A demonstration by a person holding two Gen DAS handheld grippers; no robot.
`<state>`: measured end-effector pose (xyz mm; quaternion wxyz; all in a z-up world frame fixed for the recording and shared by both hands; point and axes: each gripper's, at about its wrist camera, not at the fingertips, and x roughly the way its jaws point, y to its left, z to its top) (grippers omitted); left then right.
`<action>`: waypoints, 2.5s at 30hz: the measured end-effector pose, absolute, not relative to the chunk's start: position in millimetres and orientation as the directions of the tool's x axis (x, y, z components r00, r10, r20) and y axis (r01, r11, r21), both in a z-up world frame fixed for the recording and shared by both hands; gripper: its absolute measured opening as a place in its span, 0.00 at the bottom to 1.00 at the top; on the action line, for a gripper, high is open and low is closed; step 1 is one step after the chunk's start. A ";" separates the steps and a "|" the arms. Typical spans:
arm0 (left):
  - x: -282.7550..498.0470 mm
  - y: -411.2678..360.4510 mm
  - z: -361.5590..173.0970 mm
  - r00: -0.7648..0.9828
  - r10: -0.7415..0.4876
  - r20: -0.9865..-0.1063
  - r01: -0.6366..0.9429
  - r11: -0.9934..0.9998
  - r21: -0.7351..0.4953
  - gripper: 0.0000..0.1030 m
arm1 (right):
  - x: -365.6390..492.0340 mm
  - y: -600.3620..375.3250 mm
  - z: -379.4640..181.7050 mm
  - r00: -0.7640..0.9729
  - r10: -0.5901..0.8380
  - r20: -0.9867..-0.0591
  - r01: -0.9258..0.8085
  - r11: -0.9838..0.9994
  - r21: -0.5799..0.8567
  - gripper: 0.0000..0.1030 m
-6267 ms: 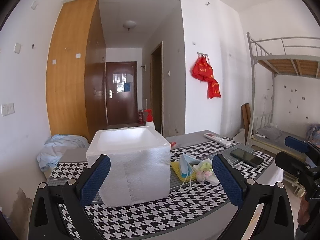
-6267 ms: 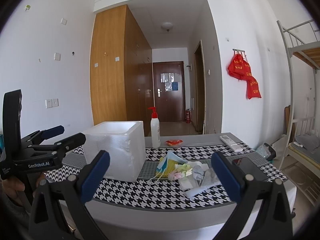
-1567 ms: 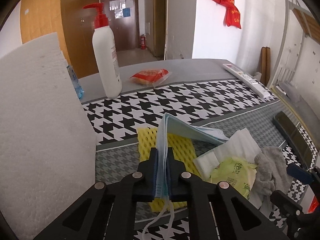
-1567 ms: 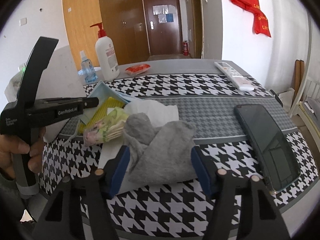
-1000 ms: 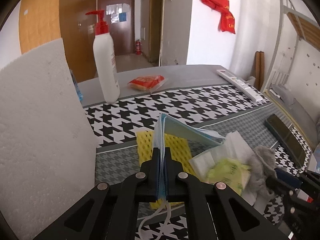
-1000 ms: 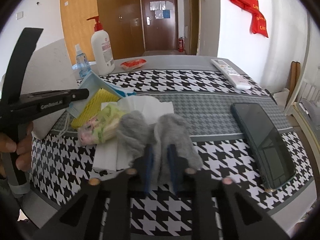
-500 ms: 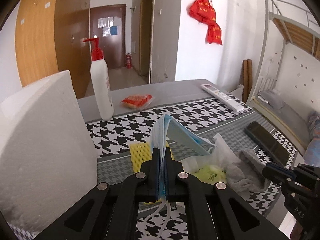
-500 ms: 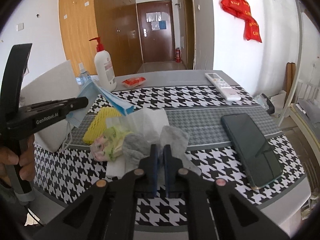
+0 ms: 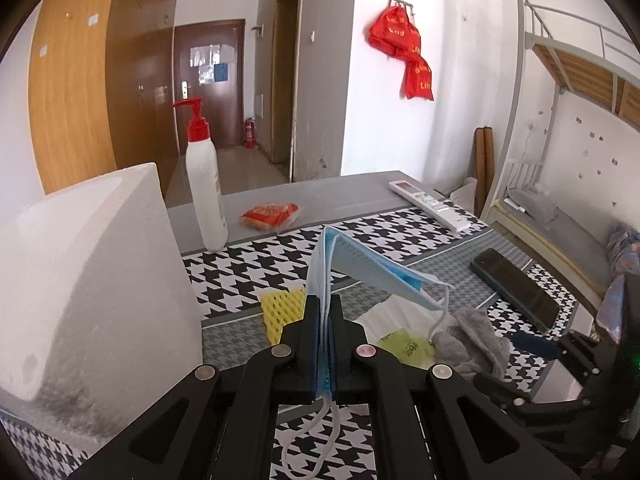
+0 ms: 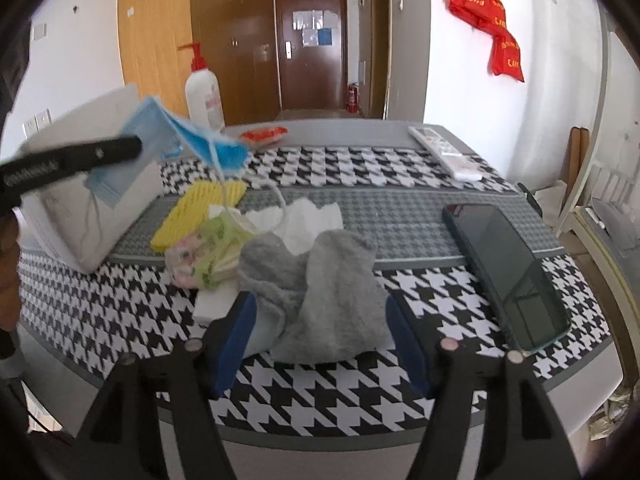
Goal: Organize soft objects
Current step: 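Lift the blue mask with the left gripper while the right gripper lifts the sock, then carry the mask and sock with both grippers over the white foam box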
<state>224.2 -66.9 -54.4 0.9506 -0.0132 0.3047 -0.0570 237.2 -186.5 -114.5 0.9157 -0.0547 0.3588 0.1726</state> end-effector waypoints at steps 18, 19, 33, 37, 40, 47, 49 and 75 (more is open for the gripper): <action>209.2 -57.5 -42.8 0.827 -0.129 -0.547 0.119 0.991 -0.053 0.04 | 233.5 -208.1 -93.1 0.695 0.359 -0.623 -0.320 0.930 0.178 0.14; 206.7 -56.5 -39.9 0.832 -0.129 -0.539 0.120 0.991 -0.052 0.04 | 229.9 -210.4 -86.3 0.712 0.358 -0.604 -0.312 0.932 0.185 0.14; 170.9 -40.6 -3.9 0.894 -0.138 -0.426 0.136 0.990 -0.035 0.04 | 192.4 -195.3 -31.0 0.799 0.370 -0.474 -0.335 0.929 0.160 0.15; 162.7 -33.2 8.1 0.911 -0.134 -0.391 0.130 0.991 -0.036 0.04 | 185.5 -190.9 -17.7 0.818 0.370 -0.441 -0.336 0.929 0.156 0.15; 158.0 -24.6 18.2 0.922 -0.130 -0.364 0.124 0.991 -0.041 0.04 | 180.2 -185.7 -8.0 0.829 0.372 -0.417 -0.342 0.928 0.148 0.15; 147.5 -12.3 30.2 0.939 -0.106 -0.328 0.099 0.994 -0.039 0.04 | 173.2 -172.3 4.7 0.835 0.392 -0.386 -0.369 0.919 0.136 0.15; 146.5 -8.4 30.4 0.939 -0.096 -0.329 0.087 0.995 -0.041 0.04 | 171.8 -167.3 8.0 0.836 0.399 -0.377 -0.379 0.917 0.129 0.15; 108.3 73.9 56.0 0.965 0.075 -0.250 -0.086 0.996 -0.031 0.04 | 165.8 -79.6 39.0 0.810 0.500 -0.307 -0.502 0.861 0.077 0.15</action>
